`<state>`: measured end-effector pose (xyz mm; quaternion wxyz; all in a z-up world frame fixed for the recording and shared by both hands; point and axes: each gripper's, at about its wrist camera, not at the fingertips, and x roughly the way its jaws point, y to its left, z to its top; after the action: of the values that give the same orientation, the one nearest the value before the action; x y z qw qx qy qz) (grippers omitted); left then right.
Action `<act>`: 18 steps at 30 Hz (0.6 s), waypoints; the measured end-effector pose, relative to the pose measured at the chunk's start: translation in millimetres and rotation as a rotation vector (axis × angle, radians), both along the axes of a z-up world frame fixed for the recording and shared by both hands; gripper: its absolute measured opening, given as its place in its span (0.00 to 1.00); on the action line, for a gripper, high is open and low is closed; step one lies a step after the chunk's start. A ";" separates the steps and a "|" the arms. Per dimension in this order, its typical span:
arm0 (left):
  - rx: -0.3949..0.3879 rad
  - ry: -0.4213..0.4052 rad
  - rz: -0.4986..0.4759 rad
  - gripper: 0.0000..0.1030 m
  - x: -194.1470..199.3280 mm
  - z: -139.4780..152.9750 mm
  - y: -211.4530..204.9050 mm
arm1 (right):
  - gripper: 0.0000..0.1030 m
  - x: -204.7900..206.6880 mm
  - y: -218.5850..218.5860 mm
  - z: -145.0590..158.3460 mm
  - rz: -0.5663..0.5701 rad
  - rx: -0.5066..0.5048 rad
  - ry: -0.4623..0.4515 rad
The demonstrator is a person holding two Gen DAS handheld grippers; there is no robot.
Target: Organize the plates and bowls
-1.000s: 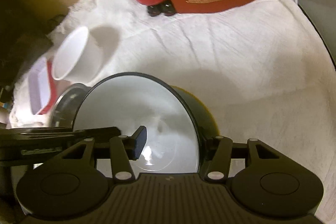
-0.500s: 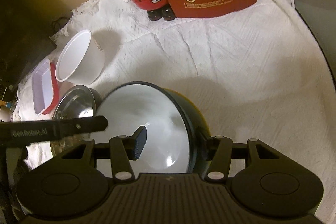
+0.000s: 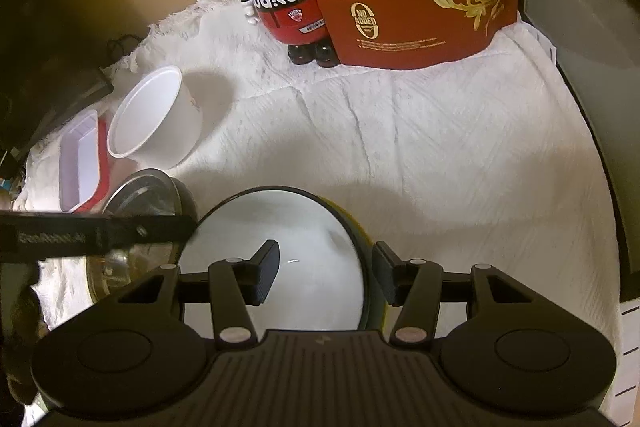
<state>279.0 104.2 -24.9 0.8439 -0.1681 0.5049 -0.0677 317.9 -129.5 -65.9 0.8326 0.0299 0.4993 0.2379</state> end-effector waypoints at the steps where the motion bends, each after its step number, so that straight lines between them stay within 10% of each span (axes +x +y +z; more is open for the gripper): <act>1: 0.018 -0.003 0.002 0.20 -0.1 0.2 0.7 | 0.51 0.5 0.0 -1.8 -0.002 -0.004 0.004; 18: 0.000 0.054 -0.005 0.20 0.9 -15.7 3.6 | 0.62 -14.4 2.6 -0.1 0.026 -0.180 -0.156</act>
<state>279.9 107.8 -40.5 0.8298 -0.1687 0.5279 -0.0652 303.5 -126.9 -65.9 0.8651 -0.0700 0.4527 0.2044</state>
